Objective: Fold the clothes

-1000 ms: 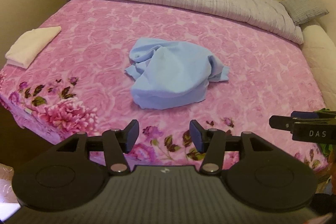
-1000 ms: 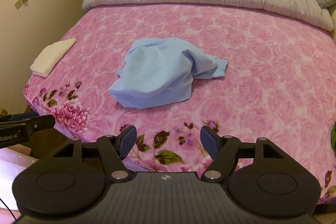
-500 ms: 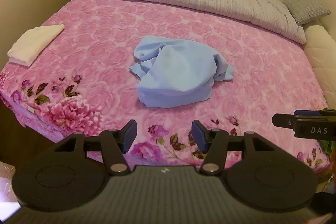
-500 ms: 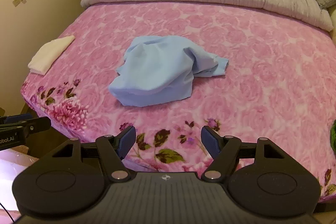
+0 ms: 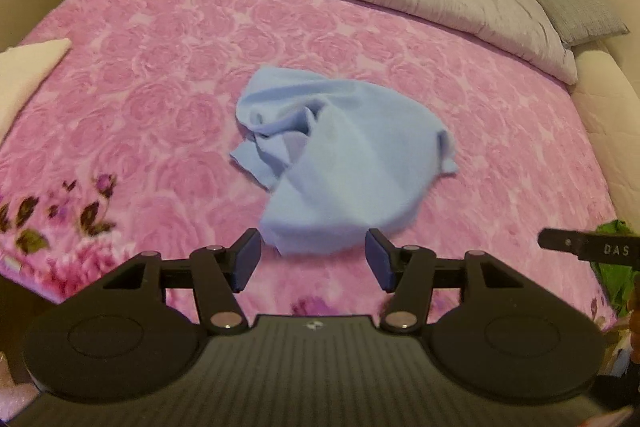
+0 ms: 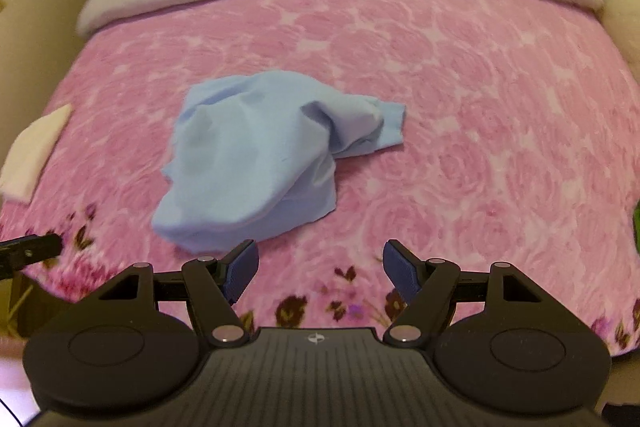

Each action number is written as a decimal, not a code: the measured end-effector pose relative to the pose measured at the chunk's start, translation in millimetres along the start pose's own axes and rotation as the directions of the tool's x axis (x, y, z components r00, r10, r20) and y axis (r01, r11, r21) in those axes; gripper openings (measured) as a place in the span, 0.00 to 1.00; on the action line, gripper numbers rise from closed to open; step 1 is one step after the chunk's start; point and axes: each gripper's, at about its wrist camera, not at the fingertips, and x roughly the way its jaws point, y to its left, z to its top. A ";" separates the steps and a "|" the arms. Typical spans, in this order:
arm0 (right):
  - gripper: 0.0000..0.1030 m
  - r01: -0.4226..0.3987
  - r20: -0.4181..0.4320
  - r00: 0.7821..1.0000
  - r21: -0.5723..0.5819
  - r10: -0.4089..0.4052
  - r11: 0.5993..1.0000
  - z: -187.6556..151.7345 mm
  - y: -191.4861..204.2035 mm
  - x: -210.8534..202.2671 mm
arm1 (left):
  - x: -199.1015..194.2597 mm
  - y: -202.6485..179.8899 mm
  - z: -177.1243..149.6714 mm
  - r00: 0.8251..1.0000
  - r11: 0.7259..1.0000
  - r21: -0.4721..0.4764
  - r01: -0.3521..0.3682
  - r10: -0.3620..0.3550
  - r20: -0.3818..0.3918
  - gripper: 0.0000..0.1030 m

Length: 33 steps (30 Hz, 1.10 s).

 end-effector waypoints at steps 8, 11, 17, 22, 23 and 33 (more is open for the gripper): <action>0.69 0.089 -0.071 0.994 0.080 -0.084 0.993 25.7 33.4 79.9 | 104.9 77.4 48.6 0.987 0.998 -0.011 0.055 -0.056 -0.153 0.41; 0.66 0.102 -0.076 0.993 0.088 -0.095 0.991 29.8 43.8 108.0 | 145.8 100.2 55.3 0.977 0.995 -0.050 0.081 -0.089 -0.191 0.41; 0.65 0.141 -0.108 0.986 0.148 -0.126 0.979 31.1 38.8 162.1 | 217.2 126.6 62.0 0.972 0.978 -0.171 0.124 -0.154 -0.178 0.41; 0.65 0.164 -0.098 0.984 0.180 -0.148 0.970 31.1 20.2 181.9 | 262.1 132.1 63.4 0.977 0.958 -0.260 0.124 -0.164 -0.138 0.41; 0.65 0.168 -0.097 0.983 0.179 -0.153 0.969 30.8 15.5 184.4 | 269.4 132.4 64.4 0.978 0.954 -0.275 0.119 -0.160 -0.133 0.41; 0.65 0.179 -0.132 0.978 0.143 -0.160 0.973 28.7 -5.1 199.7 | 277.7 130.0 59.3 0.977 0.914 -0.362 0.183 -0.210 -0.035 0.07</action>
